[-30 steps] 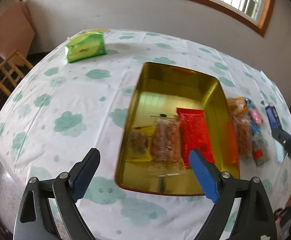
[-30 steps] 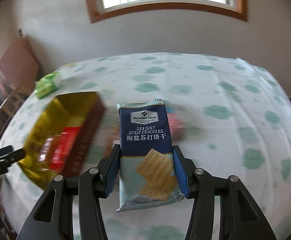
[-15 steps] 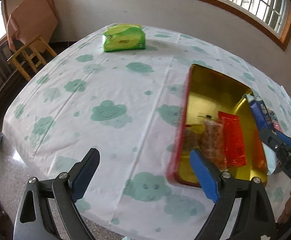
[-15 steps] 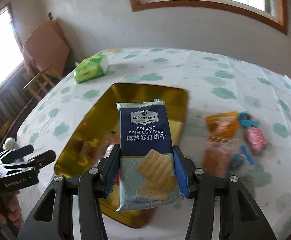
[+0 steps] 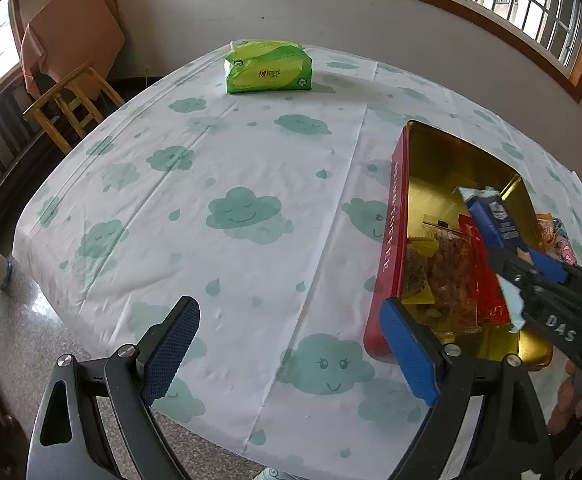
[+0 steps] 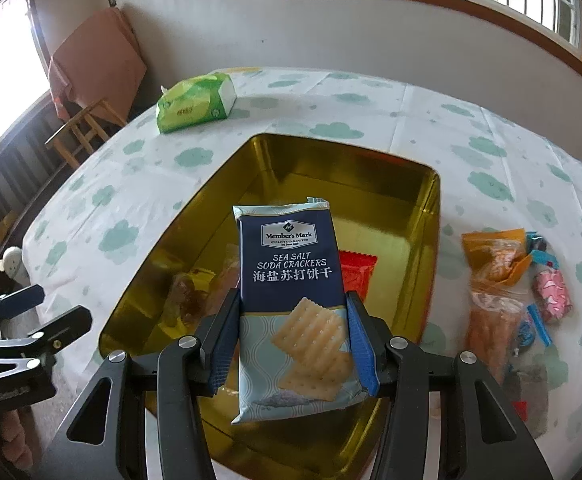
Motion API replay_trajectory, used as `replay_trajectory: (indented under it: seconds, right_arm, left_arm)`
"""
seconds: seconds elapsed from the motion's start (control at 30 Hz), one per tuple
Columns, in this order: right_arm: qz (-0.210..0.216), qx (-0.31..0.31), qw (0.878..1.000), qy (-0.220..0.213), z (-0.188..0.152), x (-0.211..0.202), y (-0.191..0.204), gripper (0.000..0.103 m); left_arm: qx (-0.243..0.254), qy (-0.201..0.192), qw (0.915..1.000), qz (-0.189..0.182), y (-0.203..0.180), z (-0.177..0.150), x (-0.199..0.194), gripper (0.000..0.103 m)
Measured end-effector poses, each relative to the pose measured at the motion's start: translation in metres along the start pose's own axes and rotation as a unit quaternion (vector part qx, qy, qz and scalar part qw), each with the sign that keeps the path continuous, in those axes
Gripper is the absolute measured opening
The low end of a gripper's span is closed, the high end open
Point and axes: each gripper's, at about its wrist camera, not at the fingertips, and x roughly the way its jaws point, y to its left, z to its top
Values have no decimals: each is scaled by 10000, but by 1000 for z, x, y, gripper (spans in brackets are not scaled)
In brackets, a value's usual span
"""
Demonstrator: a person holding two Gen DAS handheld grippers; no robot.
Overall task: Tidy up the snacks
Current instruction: 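Carry the blue cracker pack over the gold tin with the right tool, then lower the blue cracker pack into the gold tin and open the right tool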
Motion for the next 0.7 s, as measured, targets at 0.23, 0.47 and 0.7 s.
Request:
replay_trajectory:
  seconds: [0.23,0.47,0.7]
  right_arm:
    - [43,-49,9999,135,-3,10,3,51]
    - [73,-66,9998,151,-4,14,4,52]
    - [261,-95,9996,-30,-6,3,3,54]
  left_arm:
    - [-32,-6,10000,-8,2,1,-1,89]
    - [-11,2,10000,-32,1,1,-2,89]
    - [9,-4,10000,-33,0,0,-4,90]
